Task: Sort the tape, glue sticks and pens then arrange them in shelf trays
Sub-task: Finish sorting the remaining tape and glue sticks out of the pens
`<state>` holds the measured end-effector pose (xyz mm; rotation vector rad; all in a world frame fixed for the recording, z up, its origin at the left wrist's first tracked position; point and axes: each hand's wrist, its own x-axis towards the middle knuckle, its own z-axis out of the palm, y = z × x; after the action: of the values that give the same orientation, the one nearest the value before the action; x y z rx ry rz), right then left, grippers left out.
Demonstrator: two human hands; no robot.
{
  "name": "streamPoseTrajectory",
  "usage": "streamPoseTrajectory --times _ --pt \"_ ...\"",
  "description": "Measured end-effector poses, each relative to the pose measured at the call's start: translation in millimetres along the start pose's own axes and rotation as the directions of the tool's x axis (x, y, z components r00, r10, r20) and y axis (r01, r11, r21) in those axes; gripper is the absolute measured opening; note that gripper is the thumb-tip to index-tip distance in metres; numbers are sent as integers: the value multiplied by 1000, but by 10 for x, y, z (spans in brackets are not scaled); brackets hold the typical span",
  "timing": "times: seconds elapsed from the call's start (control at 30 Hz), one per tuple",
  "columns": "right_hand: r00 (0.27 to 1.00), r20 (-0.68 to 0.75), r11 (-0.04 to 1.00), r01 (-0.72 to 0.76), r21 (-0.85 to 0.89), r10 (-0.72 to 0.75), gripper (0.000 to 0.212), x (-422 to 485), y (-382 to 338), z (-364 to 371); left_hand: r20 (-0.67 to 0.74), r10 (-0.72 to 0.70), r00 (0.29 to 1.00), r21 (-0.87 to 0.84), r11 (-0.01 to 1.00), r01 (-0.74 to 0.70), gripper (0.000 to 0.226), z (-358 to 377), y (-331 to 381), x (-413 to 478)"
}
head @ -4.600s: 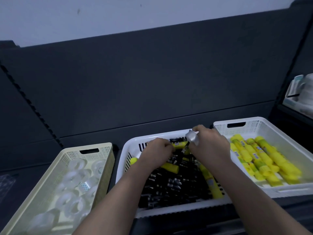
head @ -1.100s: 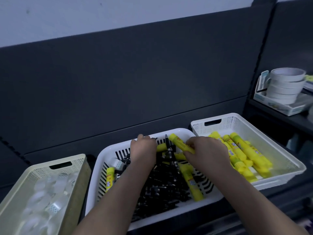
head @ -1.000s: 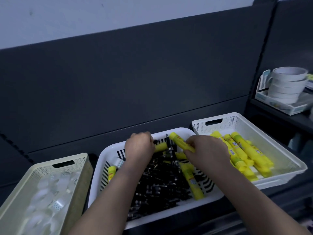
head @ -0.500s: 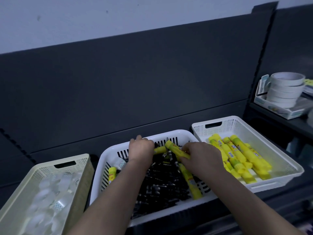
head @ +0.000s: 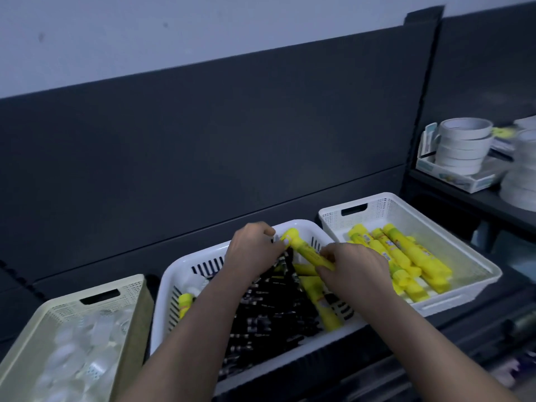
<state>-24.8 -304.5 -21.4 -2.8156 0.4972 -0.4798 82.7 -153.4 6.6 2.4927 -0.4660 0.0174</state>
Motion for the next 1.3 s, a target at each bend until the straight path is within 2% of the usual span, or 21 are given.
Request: streamPoseTrajectory --times 0.13,0.23,0.33,0.43,0.53,0.63,0.7,0.8,0.97,1.03,1.13,1.23,1.3 --pt "997 -50 998 -63 -9 63 31 83 475 -245 -42 49 998 -135 989 -55 23 254 548 70" --pt "988 -70 989 -142 -52 138 31 182 935 -402 11 62 998 -139 989 -60 15 537 891 167" --pt "981 -93 976 -181 -124 170 31 313 1356 -457 46 76 996 -83 994 -72 11 845 1165 264" --pt "990 -50 960 -141 -243 133 27 426 1610 -427 -31 109 994 45 993 -107 15 1117 1372 343" --pt "995 11 976 -94 -197 98 30 483 1700 -376 -64 101 993 145 985 -91 18 1304 1464 403" --pt "1000 -5 990 -27 -140 27 30 525 1684 -352 87 82 993 110 990 -91 31 1377 1513 396" --pt "1000 6 994 23 -107 -23 28 548 1615 -357 129 80 988 60 994 -89 35 1319 1488 362" --pt "994 47 994 102 -32 -100 27 569 1423 -370 27 67 997 84 994 -69 20 1070 1293 317" --pt "970 67 971 227 75 -232 26 487 911 -279 -160 -102 982 161 979 128 18 480 729 83" --pt "956 77 955 271 121 -281 25 430 717 -208 -141 -175 975 191 961 200 14 329 528 -22" --pt "938 100 938 317 139 -332 25 362 530 -90 -37 -266 963 230 936 267 9 252 361 -157" --pt "936 87 939 335 82 -342 25 330 471 -34 32 -281 959 237 934 266 14 298 303 -234" --pt "940 85 942 323 89 -330 25 325 466 -29 1 -258 966 252 935 249 4 326 308 -238"
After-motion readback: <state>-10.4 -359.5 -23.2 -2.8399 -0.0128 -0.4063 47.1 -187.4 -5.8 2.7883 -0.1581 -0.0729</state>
